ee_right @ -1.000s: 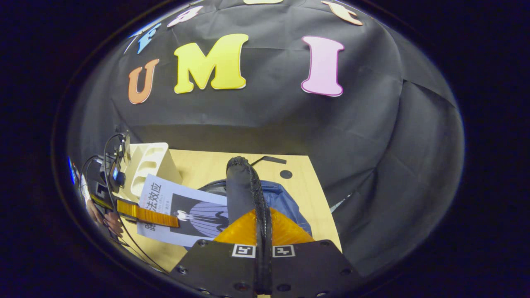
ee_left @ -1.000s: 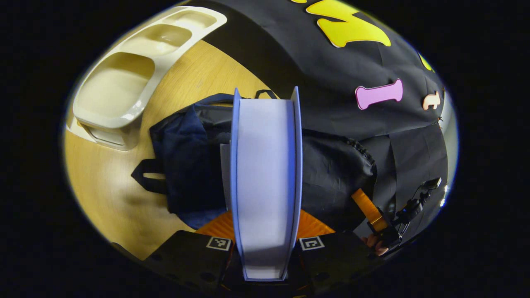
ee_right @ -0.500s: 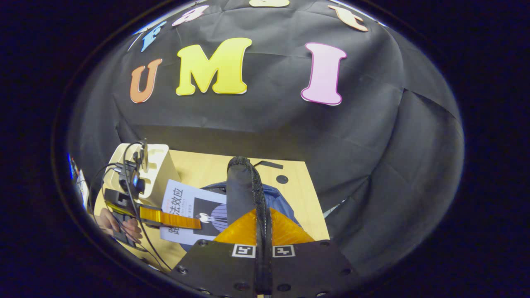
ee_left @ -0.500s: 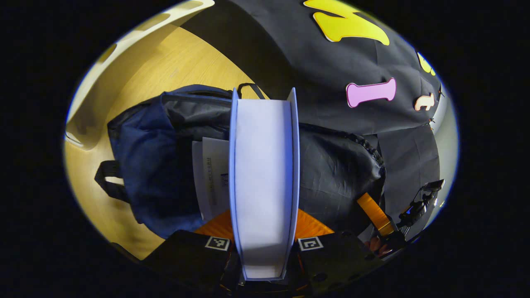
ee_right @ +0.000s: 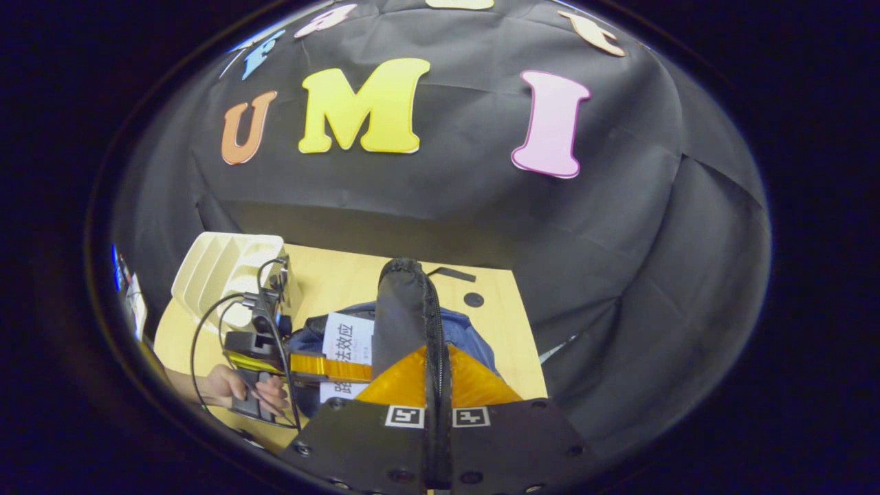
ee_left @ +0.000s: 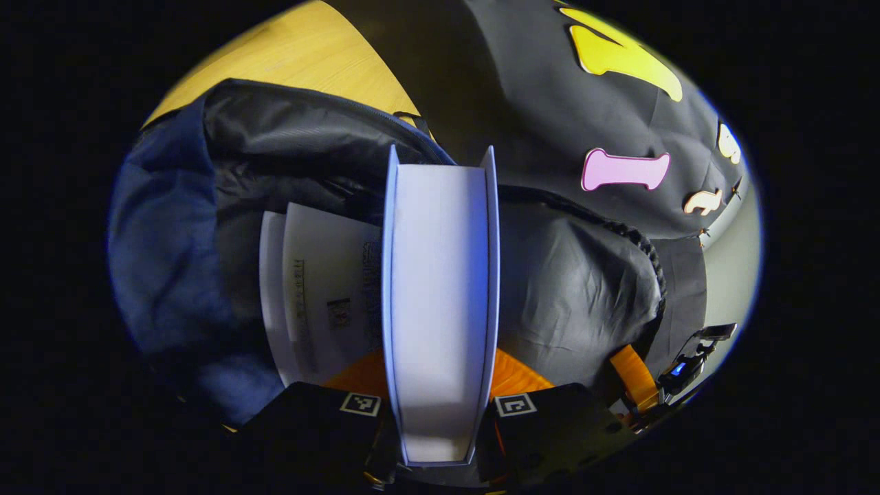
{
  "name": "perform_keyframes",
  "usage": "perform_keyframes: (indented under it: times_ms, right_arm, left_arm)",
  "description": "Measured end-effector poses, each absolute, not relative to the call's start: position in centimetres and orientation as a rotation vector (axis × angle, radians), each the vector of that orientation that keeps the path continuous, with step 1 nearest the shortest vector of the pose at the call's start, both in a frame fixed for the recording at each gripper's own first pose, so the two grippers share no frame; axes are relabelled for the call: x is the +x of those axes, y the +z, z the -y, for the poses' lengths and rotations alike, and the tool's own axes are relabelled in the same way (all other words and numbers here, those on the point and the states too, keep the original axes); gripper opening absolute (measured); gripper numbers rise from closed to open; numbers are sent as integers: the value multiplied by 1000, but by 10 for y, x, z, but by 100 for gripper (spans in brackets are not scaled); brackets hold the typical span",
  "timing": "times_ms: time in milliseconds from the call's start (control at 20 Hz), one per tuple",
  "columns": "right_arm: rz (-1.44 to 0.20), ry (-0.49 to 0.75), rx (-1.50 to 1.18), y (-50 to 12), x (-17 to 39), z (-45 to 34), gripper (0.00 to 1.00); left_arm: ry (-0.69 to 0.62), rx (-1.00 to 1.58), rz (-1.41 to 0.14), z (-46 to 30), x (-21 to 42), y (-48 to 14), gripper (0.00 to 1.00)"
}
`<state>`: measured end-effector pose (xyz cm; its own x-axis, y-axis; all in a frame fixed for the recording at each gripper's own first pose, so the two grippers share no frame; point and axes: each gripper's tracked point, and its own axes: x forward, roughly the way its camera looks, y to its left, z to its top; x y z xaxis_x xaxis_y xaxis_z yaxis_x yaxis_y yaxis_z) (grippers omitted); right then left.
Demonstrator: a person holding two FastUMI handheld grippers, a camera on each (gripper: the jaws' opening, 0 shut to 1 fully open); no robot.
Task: Open the schoolbag, grab two books from the bookshelf and put them into the schoolbag.
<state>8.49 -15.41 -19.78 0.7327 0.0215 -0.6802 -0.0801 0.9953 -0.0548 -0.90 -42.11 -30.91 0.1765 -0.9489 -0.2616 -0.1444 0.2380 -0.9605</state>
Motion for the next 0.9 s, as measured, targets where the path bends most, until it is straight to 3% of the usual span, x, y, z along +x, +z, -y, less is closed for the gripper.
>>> perform_keyframes:
  times_ms: [400, 450, 500, 650, 700, 750, 800, 850, 900]
  right_arm:
    - [-761, 83, -117, -204, 86, 145, 0]
    - [-760, 85, -115, -204, 86, 143, 0]
    - [-760, 87, -115, -204, 86, 141, 0]
    - [-770, 87, -105, -209, 87, 139, 0]
    - [-771, 86, -99, -211, 88, 139, 0]
    - [-774, 87, -91, -212, 88, 136, 0]
    - [-777, 90, -83, -213, 88, 134, 0]
    - [-779, 93, -77, -215, 87, 131, 0]
    - [-778, 96, -74, -214, 87, 128, 0]
  left_arm:
    - [-815, -1234, -1270, 432, -7, -332, 48]
    - [-808, -1224, -1294, 431, -8, -335, 60]
    - [-794, -1203, -1317, 429, -11, -338, 53]
    - [-733, -1093, -1412, 417, -18, -349, 60]
    - [-715, -1046, -1428, 410, -19, -351, 71]
    - [-700, -978, -1438, 404, -20, -351, 75]
    - [-688, -913, -1446, 396, -23, -350, 84]
    - [-677, -859, -1456, 389, -24, -349, 78]
    - [-659, -815, -1461, 379, -27, -347, 78]
